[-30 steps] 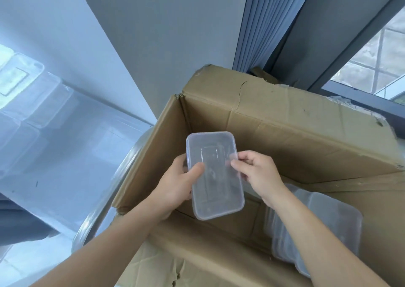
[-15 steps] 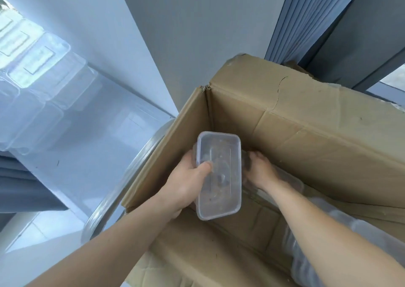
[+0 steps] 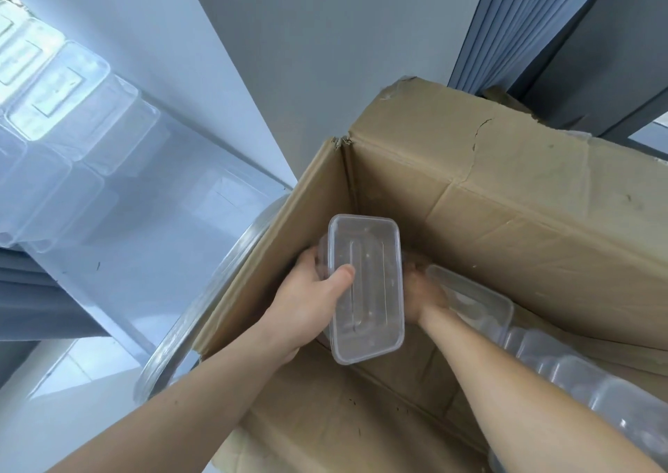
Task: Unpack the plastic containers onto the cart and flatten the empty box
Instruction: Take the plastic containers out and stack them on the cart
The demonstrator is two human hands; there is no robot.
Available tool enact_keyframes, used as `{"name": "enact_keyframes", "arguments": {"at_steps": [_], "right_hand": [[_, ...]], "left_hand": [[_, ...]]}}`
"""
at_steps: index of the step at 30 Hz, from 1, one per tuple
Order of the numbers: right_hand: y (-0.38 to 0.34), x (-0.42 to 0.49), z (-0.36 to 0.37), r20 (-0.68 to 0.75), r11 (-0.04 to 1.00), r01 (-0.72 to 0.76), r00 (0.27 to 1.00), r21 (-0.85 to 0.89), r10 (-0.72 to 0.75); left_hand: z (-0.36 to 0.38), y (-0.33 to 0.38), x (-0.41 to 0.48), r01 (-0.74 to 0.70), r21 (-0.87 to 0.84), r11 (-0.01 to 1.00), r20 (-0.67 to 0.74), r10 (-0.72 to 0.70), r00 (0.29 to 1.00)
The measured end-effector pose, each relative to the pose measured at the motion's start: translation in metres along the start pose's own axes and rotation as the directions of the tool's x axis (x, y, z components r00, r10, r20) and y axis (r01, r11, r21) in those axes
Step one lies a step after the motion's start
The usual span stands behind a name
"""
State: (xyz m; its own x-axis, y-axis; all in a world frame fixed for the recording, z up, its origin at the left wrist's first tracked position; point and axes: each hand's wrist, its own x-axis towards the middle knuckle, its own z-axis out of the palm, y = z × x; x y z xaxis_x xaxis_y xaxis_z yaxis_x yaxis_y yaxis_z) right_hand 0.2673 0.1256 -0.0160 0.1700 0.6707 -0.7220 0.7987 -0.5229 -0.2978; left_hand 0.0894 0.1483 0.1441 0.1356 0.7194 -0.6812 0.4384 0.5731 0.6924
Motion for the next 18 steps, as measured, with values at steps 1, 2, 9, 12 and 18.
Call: {"name": "enact_keyframes", "arguments": {"at_steps": [1, 2, 9, 12, 18], "right_hand": [[0.0, -0.003, 0.0, 0.034, 1.0, 0.001, 0.999, 0.026, -0.002], [-0.001, -0.009, -0.001, 0.054, 0.999, 0.009, 0.998, 0.042, -0.011], [-0.005, -0.039, -0.012, 0.01, 0.958, -0.025, 1.0, 0.286, 0.023], [-0.003, -0.061, -0.023, -0.073, 0.872, -0.079, 0.989, 0.484, 0.131], [-0.003, -0.136, -0.045, -0.228, 0.613, 0.053, 0.951, 0.788, 0.21]], "left_hand": [[0.0, 0.001, 0.0, -0.001, 0.005, 1.0, 0.005, 0.001, 1.0], [0.001, 0.001, -0.001, -0.002, 0.007, 1.0, 0.01, 0.002, 1.0], [-0.002, 0.008, -0.011, -0.037, 0.009, 0.999, 0.059, 0.036, 0.998], [-0.006, 0.012, -0.018, -0.077, 0.0, 0.997, 0.09, 0.077, 0.993], [-0.019, 0.023, -0.038, -0.19, 0.003, 0.982, 0.192, 0.186, 0.964]]}}
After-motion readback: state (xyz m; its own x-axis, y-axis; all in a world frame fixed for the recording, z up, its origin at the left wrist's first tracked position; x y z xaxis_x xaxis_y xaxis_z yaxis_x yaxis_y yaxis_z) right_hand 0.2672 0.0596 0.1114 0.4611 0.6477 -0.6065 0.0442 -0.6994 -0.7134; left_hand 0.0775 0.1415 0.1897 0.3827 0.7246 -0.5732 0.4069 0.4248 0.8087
